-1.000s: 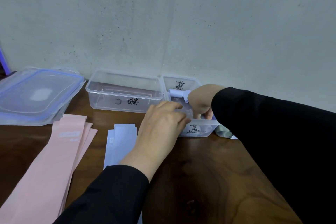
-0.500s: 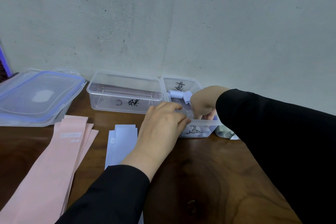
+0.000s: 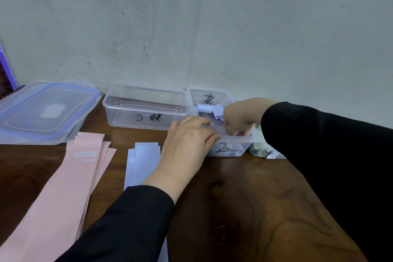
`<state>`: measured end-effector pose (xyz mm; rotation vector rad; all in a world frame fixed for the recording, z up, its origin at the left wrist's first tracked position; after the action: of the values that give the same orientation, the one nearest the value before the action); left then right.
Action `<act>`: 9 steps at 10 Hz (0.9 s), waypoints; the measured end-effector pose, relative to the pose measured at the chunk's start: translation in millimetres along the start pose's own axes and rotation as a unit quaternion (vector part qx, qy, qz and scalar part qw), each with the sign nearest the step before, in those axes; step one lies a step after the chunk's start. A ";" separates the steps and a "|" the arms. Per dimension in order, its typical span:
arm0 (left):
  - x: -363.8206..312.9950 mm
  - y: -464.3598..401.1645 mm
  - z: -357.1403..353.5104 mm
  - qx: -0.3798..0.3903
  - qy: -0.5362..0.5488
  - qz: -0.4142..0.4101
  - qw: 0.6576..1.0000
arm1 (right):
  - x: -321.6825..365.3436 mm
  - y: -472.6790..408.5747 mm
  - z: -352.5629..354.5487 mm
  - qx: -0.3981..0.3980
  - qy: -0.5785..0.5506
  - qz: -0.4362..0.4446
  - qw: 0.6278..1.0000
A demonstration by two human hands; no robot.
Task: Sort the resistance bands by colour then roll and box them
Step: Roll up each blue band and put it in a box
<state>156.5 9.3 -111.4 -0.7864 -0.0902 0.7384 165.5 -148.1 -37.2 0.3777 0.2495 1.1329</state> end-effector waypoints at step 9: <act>15.9 151.1 140.6 0.221 -0.160 0.177 0.946 | 67.4 177.4 -190.1 -0.191 -0.367 0.203 0.887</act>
<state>35.0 176.8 -115.2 -0.2467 -0.0709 1.1772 -26.8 10.9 -136.6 0.4898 -0.7472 1.3298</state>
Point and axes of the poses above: each hand's wrist, its own y-axis away from the middle knuckle, its own z-axis out of the back of the hand, x = y × z, the point moved 3 cm from there along -y, towards the middle knuckle, and after that the axes turned 15 degrees about -y, right-handed, at the moved point
